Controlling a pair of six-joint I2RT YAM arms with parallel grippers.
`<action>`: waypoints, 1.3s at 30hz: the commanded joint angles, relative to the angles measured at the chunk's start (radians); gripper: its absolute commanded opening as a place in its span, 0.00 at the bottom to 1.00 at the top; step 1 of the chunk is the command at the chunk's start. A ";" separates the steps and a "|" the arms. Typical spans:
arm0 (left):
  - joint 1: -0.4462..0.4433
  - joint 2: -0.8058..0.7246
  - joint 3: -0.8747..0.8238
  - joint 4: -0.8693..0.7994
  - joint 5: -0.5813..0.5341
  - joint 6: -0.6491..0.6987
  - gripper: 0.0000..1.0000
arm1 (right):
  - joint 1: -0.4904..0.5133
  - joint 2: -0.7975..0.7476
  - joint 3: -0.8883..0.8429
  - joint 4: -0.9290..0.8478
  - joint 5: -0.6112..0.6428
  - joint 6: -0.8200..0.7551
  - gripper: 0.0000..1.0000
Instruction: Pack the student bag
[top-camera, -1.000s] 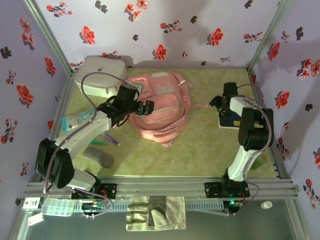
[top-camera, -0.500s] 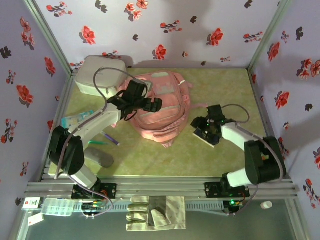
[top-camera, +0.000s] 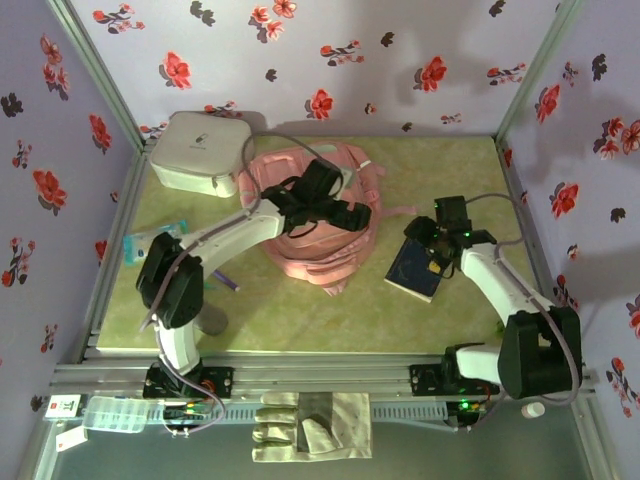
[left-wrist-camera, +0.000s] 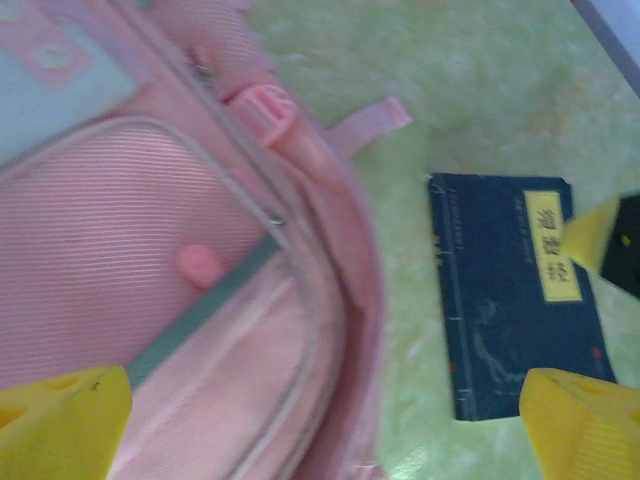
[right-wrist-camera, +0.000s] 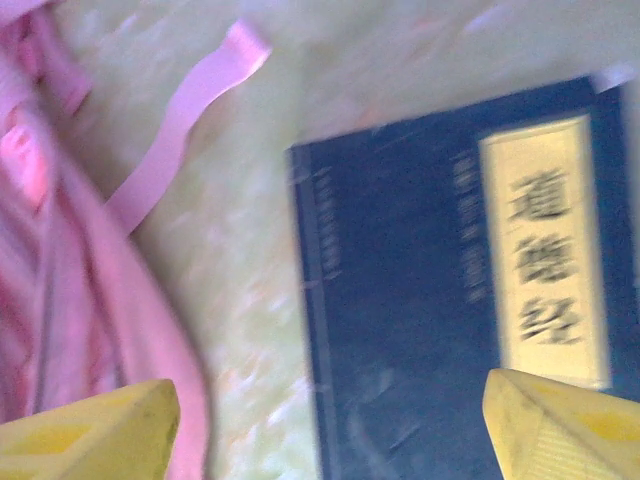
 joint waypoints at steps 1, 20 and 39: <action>-0.058 0.073 0.083 -0.056 0.026 -0.019 1.00 | -0.065 0.017 -0.027 -0.038 0.042 -0.065 0.78; -0.223 0.531 0.524 -0.263 -0.074 -0.027 0.62 | -0.124 0.129 -0.101 -0.020 0.021 -0.125 0.60; -0.250 0.703 0.632 -0.380 -0.114 0.057 0.53 | -0.130 0.172 -0.113 0.004 -0.068 -0.130 0.56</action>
